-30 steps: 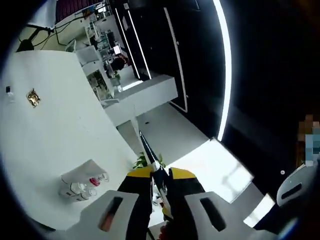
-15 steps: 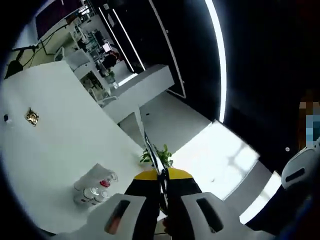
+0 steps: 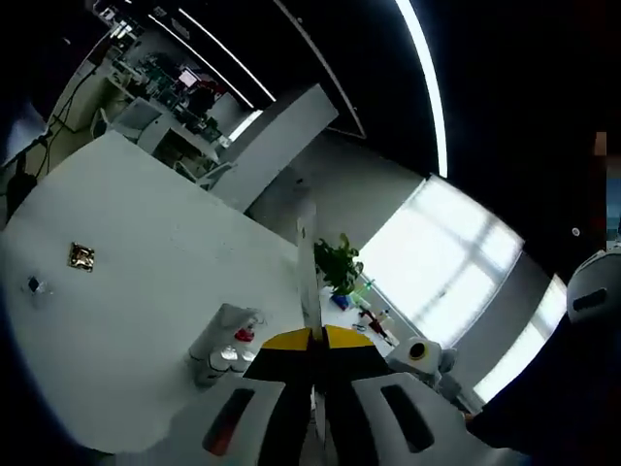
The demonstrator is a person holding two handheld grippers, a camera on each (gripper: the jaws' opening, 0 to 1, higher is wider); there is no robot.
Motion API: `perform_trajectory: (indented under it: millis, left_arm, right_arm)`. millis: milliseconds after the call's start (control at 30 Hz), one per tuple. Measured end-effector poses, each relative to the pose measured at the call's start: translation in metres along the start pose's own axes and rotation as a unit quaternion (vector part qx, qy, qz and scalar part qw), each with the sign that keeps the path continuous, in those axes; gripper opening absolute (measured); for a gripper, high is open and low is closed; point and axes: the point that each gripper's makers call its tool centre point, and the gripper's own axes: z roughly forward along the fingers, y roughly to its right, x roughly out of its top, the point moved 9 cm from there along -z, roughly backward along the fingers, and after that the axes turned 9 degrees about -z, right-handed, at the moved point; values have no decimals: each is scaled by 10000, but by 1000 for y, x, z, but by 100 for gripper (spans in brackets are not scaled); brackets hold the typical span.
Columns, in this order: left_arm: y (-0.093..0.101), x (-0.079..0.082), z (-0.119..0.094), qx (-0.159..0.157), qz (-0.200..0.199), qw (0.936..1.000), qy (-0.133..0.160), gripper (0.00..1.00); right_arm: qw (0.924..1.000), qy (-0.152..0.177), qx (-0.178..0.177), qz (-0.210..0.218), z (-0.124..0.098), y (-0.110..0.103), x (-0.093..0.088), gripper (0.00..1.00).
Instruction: Arrange the skincare products in the storage area until every visible bottle or jar stands upright without overlapping.
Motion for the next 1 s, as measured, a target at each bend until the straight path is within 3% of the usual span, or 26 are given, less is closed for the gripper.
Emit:
perform_trajectory:
  millis: [233,433,600,767,1000]
  left_arm:
    - [-14,-10,1,178,-202,9995,-191,0]
    - [-28,-14,-2,552,-252,9976,-346,0]
    - [-46,-10,1,679,-391,9961,-407,0]
    - [-55,-13,7,737,-478,9948,-520,0]
    - [-67,-21,13,911,-537,9914,-774,0]
  right_arm:
    - [9982,-469,-238,-286,-13,16,-15,70]
    - [9900,-1065,-463,-806,-26,31,-28,79]
    - [9876,-1185,-676,-776,-37,43,-36,84]
    - [9804,-1493,-877,-939,-48,54,-45,90]
    - [9813,-1492,-884,-836,-50,59,-46,99]
